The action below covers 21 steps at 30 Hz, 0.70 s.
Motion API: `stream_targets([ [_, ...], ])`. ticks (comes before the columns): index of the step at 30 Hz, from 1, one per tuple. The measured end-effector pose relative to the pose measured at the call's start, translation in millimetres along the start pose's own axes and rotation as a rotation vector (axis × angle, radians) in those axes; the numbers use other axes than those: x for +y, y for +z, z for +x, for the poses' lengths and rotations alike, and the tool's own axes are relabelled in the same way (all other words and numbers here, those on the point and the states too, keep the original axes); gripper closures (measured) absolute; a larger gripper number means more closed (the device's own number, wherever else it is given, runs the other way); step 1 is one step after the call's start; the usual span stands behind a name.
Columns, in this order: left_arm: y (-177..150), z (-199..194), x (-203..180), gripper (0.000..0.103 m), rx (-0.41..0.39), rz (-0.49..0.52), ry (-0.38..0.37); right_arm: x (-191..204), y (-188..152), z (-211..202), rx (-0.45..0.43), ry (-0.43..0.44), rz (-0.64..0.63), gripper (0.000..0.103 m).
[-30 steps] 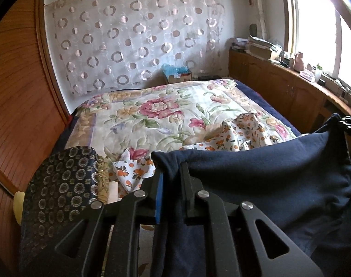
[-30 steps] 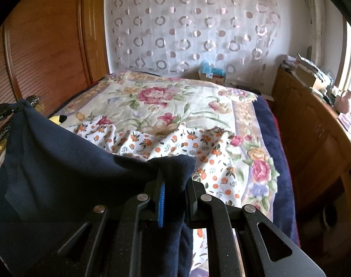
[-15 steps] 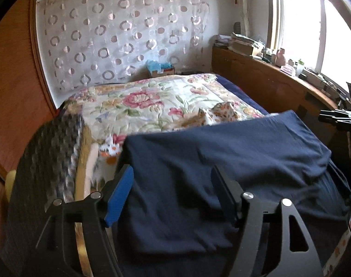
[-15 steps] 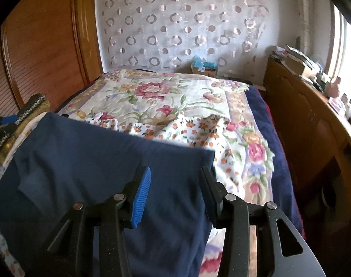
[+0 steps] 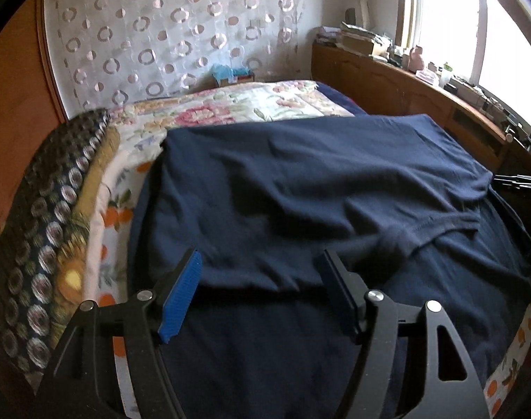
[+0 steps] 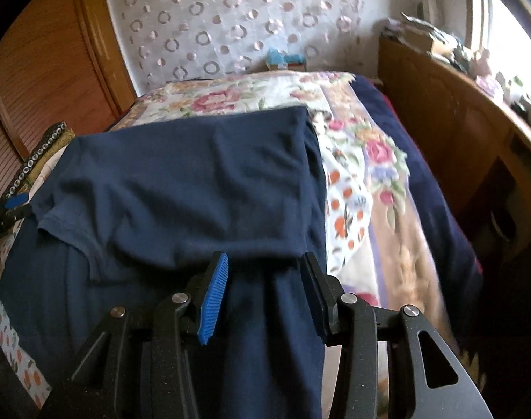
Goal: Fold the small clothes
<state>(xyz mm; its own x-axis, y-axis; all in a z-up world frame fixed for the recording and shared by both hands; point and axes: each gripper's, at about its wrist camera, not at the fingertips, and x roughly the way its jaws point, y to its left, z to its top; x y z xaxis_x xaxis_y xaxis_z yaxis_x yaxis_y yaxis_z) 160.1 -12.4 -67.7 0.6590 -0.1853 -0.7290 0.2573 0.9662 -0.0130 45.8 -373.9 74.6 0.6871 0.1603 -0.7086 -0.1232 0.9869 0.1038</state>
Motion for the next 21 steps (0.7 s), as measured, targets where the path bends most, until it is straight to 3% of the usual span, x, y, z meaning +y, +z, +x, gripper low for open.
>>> stream_targets([
  [13, -14.2, 14.4, 8.3, 0.032, 0.081, -0.076, 0.005, 9.6, 10.3, 24.7, -0.003, -0.016, 0.022, 0.058],
  [21, -15.7, 12.3, 16.1, 0.032, 0.075, -0.112, 0.045, 16.4, 5.8, 33.1, -0.019, 0.020, -0.025, 0.057],
])
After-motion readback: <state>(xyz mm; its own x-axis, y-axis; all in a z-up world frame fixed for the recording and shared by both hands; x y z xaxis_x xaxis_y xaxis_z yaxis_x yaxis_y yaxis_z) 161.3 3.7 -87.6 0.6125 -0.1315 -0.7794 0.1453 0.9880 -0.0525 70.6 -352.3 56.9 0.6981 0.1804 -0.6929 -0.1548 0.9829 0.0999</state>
